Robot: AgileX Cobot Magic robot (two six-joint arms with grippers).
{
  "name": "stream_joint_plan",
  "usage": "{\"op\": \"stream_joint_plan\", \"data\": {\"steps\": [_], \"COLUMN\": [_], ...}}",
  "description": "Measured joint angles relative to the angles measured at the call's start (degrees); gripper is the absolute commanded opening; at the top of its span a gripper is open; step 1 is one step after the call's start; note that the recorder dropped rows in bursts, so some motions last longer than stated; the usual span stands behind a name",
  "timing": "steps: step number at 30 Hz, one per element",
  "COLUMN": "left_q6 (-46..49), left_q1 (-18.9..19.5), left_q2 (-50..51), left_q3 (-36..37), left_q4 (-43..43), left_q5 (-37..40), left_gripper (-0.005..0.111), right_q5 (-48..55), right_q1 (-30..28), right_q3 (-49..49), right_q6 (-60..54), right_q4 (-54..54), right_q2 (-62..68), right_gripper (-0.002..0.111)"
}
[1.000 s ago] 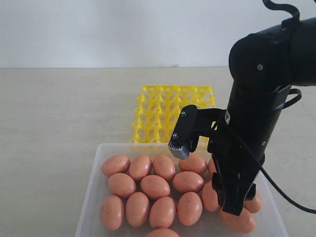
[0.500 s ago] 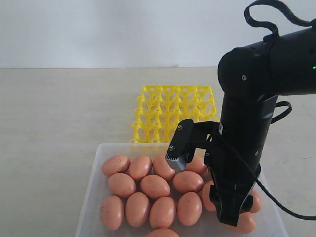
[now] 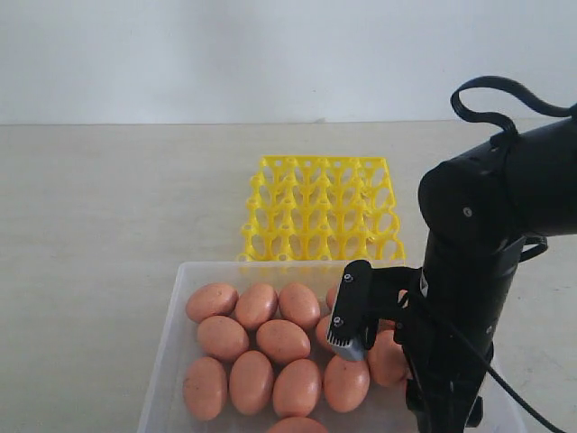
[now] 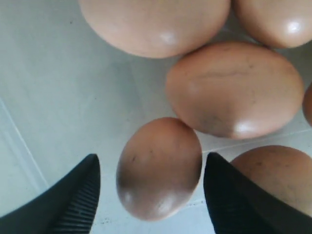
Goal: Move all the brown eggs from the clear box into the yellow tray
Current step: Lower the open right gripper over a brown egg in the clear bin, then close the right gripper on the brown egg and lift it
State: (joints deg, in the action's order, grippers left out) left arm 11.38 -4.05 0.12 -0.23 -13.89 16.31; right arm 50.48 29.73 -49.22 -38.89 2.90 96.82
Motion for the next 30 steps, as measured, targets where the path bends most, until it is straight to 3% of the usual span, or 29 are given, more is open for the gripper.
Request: {"op": "stream_joint_plan", "data": {"steps": [30], "left_q6": [0.00], "left_q1": [0.00], "left_q2": [0.00], "left_q3": [0.00], "left_q4": [0.00], "left_q5": [0.00], "left_gripper": [0.004], "right_q5": [-4.77], "right_q1": [0.00], "right_q3": [0.50], "right_q6": [2.88], "right_q4": [-1.90], "right_q2": [0.00], "right_gripper": [0.055]}}
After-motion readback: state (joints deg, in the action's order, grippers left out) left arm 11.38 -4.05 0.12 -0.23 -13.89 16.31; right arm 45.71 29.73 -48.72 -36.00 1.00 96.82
